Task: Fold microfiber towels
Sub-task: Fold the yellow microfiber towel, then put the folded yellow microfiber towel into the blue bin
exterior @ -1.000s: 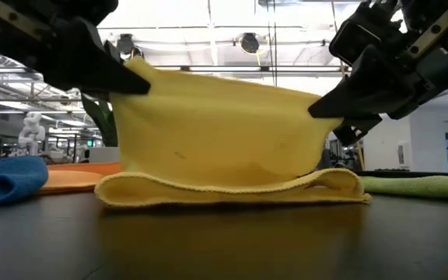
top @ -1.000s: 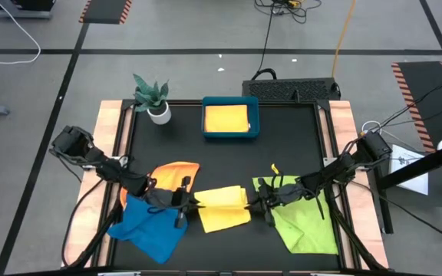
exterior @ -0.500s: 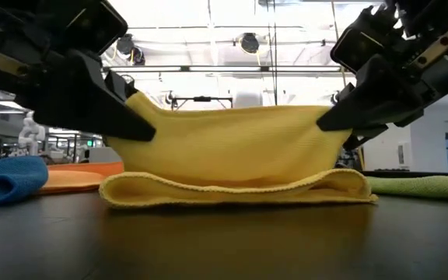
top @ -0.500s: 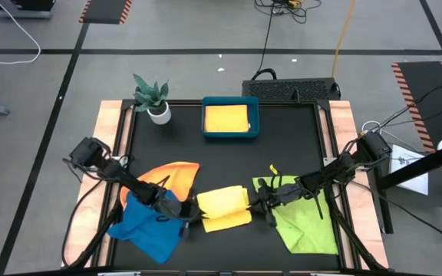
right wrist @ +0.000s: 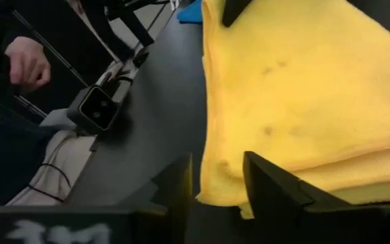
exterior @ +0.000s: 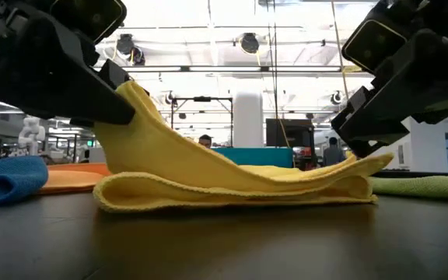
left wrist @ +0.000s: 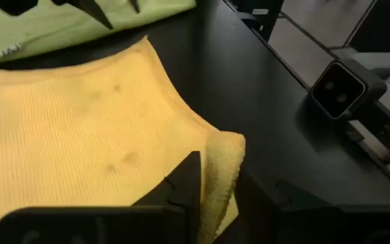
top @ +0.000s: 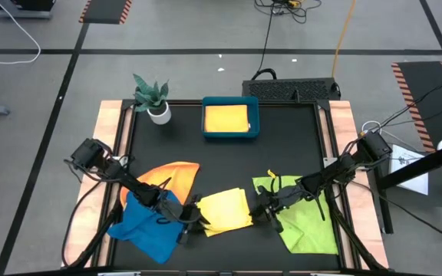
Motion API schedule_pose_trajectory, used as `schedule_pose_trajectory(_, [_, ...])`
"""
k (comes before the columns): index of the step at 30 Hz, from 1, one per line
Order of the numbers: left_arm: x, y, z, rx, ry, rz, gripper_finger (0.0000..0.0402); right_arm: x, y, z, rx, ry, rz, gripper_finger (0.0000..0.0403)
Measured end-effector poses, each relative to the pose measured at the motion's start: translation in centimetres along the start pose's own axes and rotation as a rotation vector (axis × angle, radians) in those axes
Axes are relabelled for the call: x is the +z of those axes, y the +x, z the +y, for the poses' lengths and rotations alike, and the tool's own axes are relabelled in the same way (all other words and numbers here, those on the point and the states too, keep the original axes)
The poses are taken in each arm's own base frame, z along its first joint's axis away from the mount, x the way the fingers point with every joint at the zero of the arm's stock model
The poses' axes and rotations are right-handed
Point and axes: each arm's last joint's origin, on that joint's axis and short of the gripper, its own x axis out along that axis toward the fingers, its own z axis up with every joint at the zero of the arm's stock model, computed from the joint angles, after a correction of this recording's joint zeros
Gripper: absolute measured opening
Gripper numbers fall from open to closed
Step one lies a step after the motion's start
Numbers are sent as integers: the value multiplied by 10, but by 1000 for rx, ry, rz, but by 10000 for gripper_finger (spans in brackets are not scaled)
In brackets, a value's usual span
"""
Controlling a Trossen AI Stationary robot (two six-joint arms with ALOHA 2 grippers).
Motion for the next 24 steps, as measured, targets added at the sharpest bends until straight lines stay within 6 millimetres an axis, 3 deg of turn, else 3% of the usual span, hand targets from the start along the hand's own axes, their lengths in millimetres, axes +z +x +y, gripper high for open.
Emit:
schedule_pose_trajectory(6, [8, 0, -1, -15, -6, -80, 135, 6, -1, -10, -65, 4, -40, 170])
schedule_pose_trajectory(14, [25, -13, 0, 35, 6, -125, 165, 24, -6, -31, -189, -9, -151, 175])
schedule_pose_trajectory(24, [8, -14, 29, 291, -224, 47, 168, 34, -12, -58, -216, 50, -156, 176])
